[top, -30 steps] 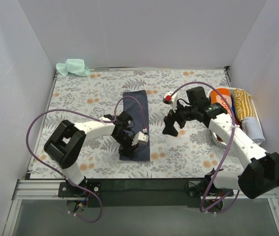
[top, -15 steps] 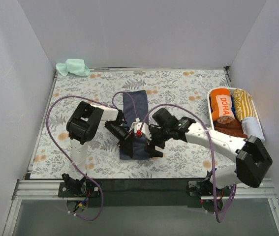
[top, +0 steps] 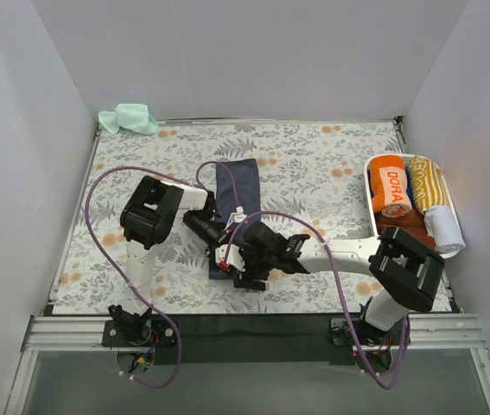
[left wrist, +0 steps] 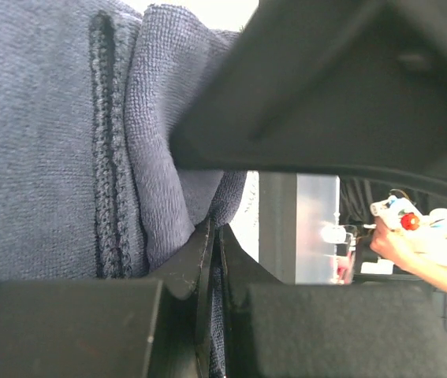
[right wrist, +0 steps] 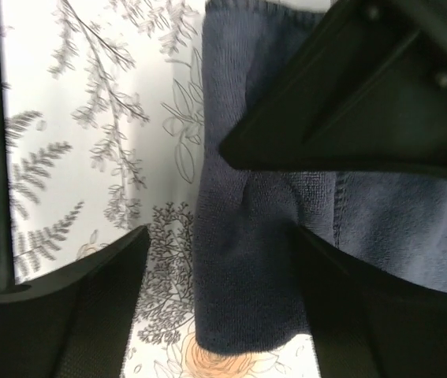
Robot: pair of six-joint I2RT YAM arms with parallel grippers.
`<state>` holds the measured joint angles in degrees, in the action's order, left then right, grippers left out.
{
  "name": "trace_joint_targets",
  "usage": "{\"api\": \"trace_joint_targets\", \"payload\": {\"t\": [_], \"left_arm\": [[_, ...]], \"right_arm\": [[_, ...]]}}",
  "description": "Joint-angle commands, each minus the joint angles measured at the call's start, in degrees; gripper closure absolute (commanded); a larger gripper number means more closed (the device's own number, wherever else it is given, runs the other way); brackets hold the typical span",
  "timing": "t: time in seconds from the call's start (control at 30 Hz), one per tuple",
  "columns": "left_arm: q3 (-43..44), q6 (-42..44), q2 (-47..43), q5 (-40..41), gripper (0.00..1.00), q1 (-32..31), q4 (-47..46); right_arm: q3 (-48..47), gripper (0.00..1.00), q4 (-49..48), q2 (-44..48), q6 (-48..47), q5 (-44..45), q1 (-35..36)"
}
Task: Roll the towels
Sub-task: Roll the towel
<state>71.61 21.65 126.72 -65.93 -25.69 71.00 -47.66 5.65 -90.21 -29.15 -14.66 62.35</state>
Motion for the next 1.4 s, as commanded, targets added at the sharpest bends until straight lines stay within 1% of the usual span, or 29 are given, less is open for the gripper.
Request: {"api": "trace_joint_targets", "payload": {"t": [0.0, 0.03, 0.1, 0.13, 0.2, 0.23, 0.27, 0.33, 0.37, 0.47, 0.5, 0.57, 0.6, 0.67, 0.7, 0.77, 0.8, 0.83, 0.87, 0.93, 0.97, 1.0, 1.03, 1.07, 1.1, 1.13, 1.2, 1.23, 1.37], "left_arm": [[1.60, 3.05, 1.69, 5.37, 1.00, 1.26, -4.03], [1.69, 3.13, 1.69, 5.20, 1.00, 1.35, -3.77], [1.86, 3.83, 1.43, 4.76, 0.99, 1.52, -2.98], [1.86, 4.36, 1.17, 4.24, 0.98, 1.70, -2.54], [1.69, 5.67, -0.23, 3.80, 0.95, 1.87, -1.49], [1.51, 6.03, -1.02, 3.62, 0.89, 2.22, -1.22], [1.16, 6.04, -1.99, 3.36, 0.83, 2.40, -1.13], [0.37, 5.51, -5.76, 3.00, 0.72, 3.97, -1.65], [0.28, 5.16, -7.17, 2.57, 0.71, 4.68, -1.66], [0.11, 3.49, -14.19, 2.39, 0.67, 8.89, -2.44], [-0.07, 3.14, -15.52, 2.56, 0.66, 11.34, -3.32], [-0.68, 1.74, -18.42, 3.52, 0.65, 13.64, -4.72], [-1.03, 0.95, -21.39, 4.83, 0.64, 14.78, -6.99], [-2.87, -1.59, -26.57, 6.16, 0.64, 17.86, -9.82], [-3.58, -2.39, -28.61, 8.34, 0.64, 18.74, -13.14], [-6.04, -3.63, -33.26, 11.08, 0.63, 18.66, -17.11], [-9.27, -4.76, -38.77, 12.04, 0.60, 18.66, -21.56], [-11.13, -5.30, -41.52, 14.58, 0.59, 18.40, -23.78], [-12.80, -5.21, -46.60, 15.82, 0.58, 17.96, -25.46], [-17.98, -2.32, -50.93, 19.16, 0.57, 14.81, -28.28], [-20.18, -1.36, -53.13, 23.00, 0.57, 13.49, -29.24], [-24.11, -0.65, -57.50, 24.95, 0.57, 12.00, -31.86], [-26.42, 0.14, -59.81, 26.54, 0.57, 8.68, -33.28], [-28.35, 0.58, -62.18, 29.78, 0.56, 6.82, -34.69], [-30.29, 1.02, -66.64, 30.94, 0.55, 2.97, -37.75], [-33.96, 1.72, -68.69, 32.26, 0.53, 1.02, -39.00], [-37.15, 2.08, -72.73, 35.41, 0.50, -2.68, -42.77], [-39.08, 2.60, -73.45, 36.22, 0.49, -6.09, -43.14], [-41.64, 3.84, -74.77, 38.68, 0.49, -13.32, -45.51]], "right_arm": [[2.39, 0.35, -7.23, -1.71, -1.09, 2.44, 0.23], [2.57, 0.45, -7.23, -2.24, -1.09, 2.53, 0.23], [3.01, 0.61, -7.32, -3.21, -1.09, 2.61, 0.14], [3.27, 0.76, -7.32, -3.30, -1.09, 2.27, 0.06], [3.28, 0.91, -6.97, -3.65, -0.83, 1.04, -0.12], [3.01, 0.99, -5.84, -3.65, -0.74, 0.16, -0.38], [2.84, 0.99, -5.74, -3.48, -0.74, -0.80, -0.73], [1.79, 0.99, -1.89, -3.30, -0.65, -4.67, -1.70], [1.35, 0.99, -0.65, -3.13, -0.65, -6.16, -2.57], [-0.68, 0.99, 3.48, -3.30, -0.65, -12.66, -5.03], [-1.20, 0.99, 4.36, -3.48, 0.13, -16.33, -5.65], [-3.39, 0.99, 6.73, -4.96, 1.63, -19.87, -7.23], [-4.36, 0.99, 7.61, -5.75, 2.42, -24.06, -9.15], [-6.64, 0.99, 9.46, -8.29, 4.88, -28.22, -12.32], [-7.53, 0.99, 10.16, -9.44, 5.41, -31.89, -13.21], [-9.63, 0.99, 13.06, -13.29, 6.55, -35.08, -14.79], [-12.34, 0.99, 14.55, -14.80, 6.56, -38.22, -15.93], [-13.76, 0.99, 17.44, -16.21, 6.65, -39.99, -16.46], [-14.73, 0.99, 18.34, -18.92, 6.82, -41.58, -17.43], [-16.76, 0.99, 19.74, -20.96, 7.35, -45.10, -18.31], [-17.29, 0.99, 20.27, -22.97, 7.52, -45.98, -18.66], [-17.99, 0.99, 20.89, -23.95, 7.79, -46.51, -19.10], [-19.39, 0.99, 22.29, -25.00, 7.79, -47.91, -19.28], [-20.01, 0.99, 22.73, -27.10, 8.14, -48.88, -20.06], [-20.63, 0.99, 23.17, -28.16, 8.75, -50.28, -20.25], [-21.85, 0.99, 24.40, -29.31, 8.84, -50.73, -20.60], [-22.82, 0.99, 25.28, -32.03, 8.76, -51.35, -21.38], [-23.79, 0.99, 26.24, -32.91, 8.76, -51.52, -21.56], [-26.42, 0.99, 28.53, -37.74, 9.37, -52.67, -22.97]]}}
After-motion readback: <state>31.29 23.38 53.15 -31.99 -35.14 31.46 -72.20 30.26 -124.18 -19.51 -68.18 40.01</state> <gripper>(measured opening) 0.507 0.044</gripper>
